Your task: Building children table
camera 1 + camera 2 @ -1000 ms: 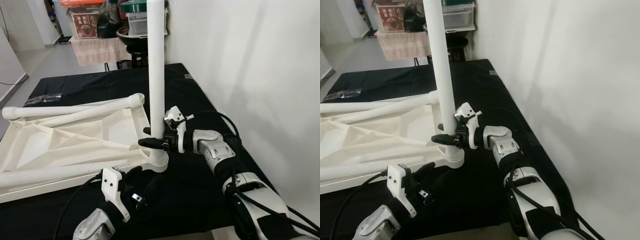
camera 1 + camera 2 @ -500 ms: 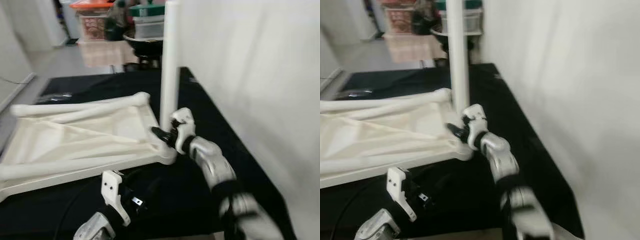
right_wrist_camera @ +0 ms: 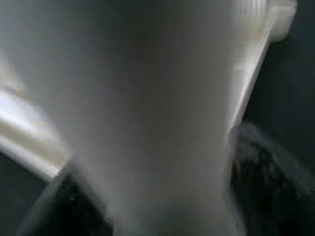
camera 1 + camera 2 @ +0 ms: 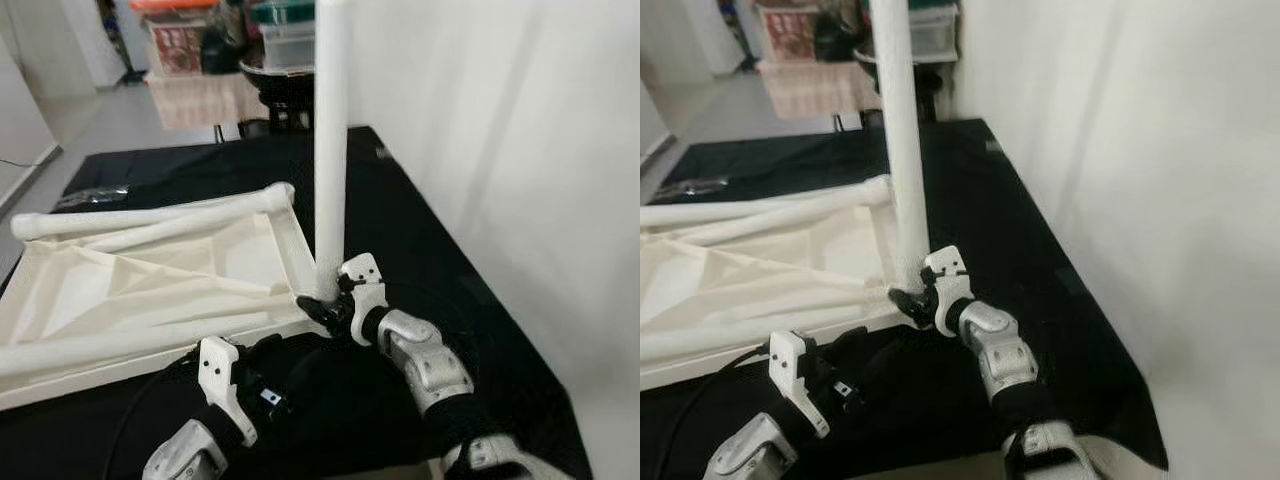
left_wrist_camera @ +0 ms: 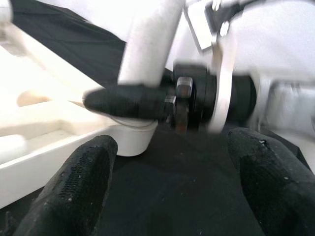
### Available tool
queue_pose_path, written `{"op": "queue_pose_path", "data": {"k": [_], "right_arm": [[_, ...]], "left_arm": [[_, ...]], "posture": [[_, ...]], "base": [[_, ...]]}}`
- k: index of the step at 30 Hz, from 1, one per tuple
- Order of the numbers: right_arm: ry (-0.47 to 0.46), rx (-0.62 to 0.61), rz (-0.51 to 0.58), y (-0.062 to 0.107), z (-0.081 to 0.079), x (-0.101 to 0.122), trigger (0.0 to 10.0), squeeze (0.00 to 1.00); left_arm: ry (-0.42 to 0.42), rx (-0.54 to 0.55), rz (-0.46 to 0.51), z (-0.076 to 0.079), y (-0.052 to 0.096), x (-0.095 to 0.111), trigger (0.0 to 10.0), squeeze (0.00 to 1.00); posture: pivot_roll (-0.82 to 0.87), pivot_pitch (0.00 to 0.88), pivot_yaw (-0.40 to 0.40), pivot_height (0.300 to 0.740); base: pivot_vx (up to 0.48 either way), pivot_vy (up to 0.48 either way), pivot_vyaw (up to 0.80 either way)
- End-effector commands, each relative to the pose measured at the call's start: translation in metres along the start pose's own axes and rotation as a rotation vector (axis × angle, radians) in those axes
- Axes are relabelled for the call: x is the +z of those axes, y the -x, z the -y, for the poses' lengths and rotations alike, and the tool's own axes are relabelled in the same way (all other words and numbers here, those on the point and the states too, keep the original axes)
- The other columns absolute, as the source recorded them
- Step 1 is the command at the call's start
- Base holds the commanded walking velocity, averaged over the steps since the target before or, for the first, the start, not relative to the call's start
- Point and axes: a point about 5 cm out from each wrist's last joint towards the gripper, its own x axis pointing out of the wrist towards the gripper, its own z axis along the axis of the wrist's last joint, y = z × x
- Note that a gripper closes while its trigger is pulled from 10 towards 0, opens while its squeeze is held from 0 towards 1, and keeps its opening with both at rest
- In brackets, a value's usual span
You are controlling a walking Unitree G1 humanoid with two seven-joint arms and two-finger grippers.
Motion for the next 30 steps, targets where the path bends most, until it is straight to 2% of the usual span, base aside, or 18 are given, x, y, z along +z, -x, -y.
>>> {"op": "queue_pose_path", "data": {"k": [1, 2, 3, 4, 7, 9, 12, 16, 17, 19, 26, 28, 30], "right_arm": [[0.09, 0.197, 0.114, -0.005, -0.008, 0.036, 10.0, 0.13], [0.112, 0.249, 0.131, -0.004, -0.008, 0.044, 10.0, 0.13], [0.112, 0.249, 0.131, -0.004, -0.008, 0.044, 10.0, 0.13], [0.128, 0.305, 0.143, -0.002, -0.007, 0.049, 10.0, 0.0], [0.209, 0.511, 0.115, 0.005, -0.009, 0.059, 10.0, 0.0], [0.219, 0.623, 0.077, 0.005, -0.009, 0.059, 10.0, 0.0], [0.217, 0.681, 0.052, 0.003, -0.009, 0.058, 10.0, 0.0], [0.183, 0.695, 0.047, -0.001, -0.006, 0.059, 10.0, 0.0], [0.159, 0.7, 0.027, -0.003, -0.004, 0.056, 0.0, 0.0], [0.134, 0.701, -0.01, -0.004, -0.001, 0.05, 0.0, 0.0], [0.122, 0.674, -0.018, -0.001, 0.005, 0.044, 0.0, 0.0], [0.115, 0.646, -0.001, 0.002, 0.009, 0.042, 0.0, 0.0], [0.081, 0.551, 0.032, 0.009, 0.015, 0.034, 0.0, 0.0]], "left_arm": [[-0.002, 0.008, -0.011, -0.002, 0.001, -0.002, 10.0, 0.0], [-0.001, 0.007, -0.011, -0.002, 0.0, -0.002, 10.0, 0.0], [-0.001, 0.007, -0.011, -0.002, 0.0, -0.002, 10.0, 0.0], [-0.001, 0.007, -0.012, -0.002, 0.0, -0.002, 10.0, 0.0], [-0.001, 0.006, -0.015, -0.003, 0.0, -0.003, 10.0, 0.0], [-0.002, 0.007, -0.016, -0.003, 0.0, -0.003, 10.0, 0.0], [-0.004, 0.009, -0.017, -0.004, 0.0, -0.004, 10.0, 0.0], [-0.005, 0.01, -0.017, -0.004, 0.0, -0.004, 10.0, 0.0], [-0.006, 0.01, -0.018, -0.004, 0.0, -0.004, 10.0, 0.0], [-0.006, 0.01, -0.02, -0.003, -0.001, -0.005, 10.0, 0.0], [-0.005, 0.009, -0.019, -0.002, -0.001, -0.005, 10.0, 0.0], [-0.004, 0.009, -0.018, -0.002, 0.0, -0.004, 10.0, 0.0], [-0.003, 0.008, -0.015, -0.001, 0.0, -0.003, 10.0, 0.0]], "posture": [[0.01, 0.0, -0.002, 0.74], [0.01, 0.0, -0.002, 0.74], [0.01, 0.0, -0.002, 0.74], [0.01, 0.0, -0.002, 0.74], [0.02, 0.0, -0.004, 0.74], [0.03, 0.0, -0.005, 0.74], [0.03, 0.0, -0.005, 0.74], [0.03, 0.0, -0.004, 0.74], [0.04, 0.0, -0.001, 0.74], [0.04, 0.0, -0.003, 0.74], [0.04, 0.0, -0.002, 0.74], [0.03, 0.0, -0.003, 0.74], [0.02, 0.0, -0.003, 0.74]], "base": [[0.0, 0.0, 0.0], [0.0, 0.0, 0.0], [0.0, 0.0, 0.0], [0.0, 0.0, 0.0], [0.0, 0.0, 0.0], [0.0, 0.0, 0.0], [0.0, 0.0, 0.0], [0.0, 0.0, 0.0], [0.0, 0.0, 0.0], [0.0, 0.0, 0.0], [0.0, 0.0, 0.0], [0.0, 0.0, 0.0], [0.0, 0.0, 0.0]]}}
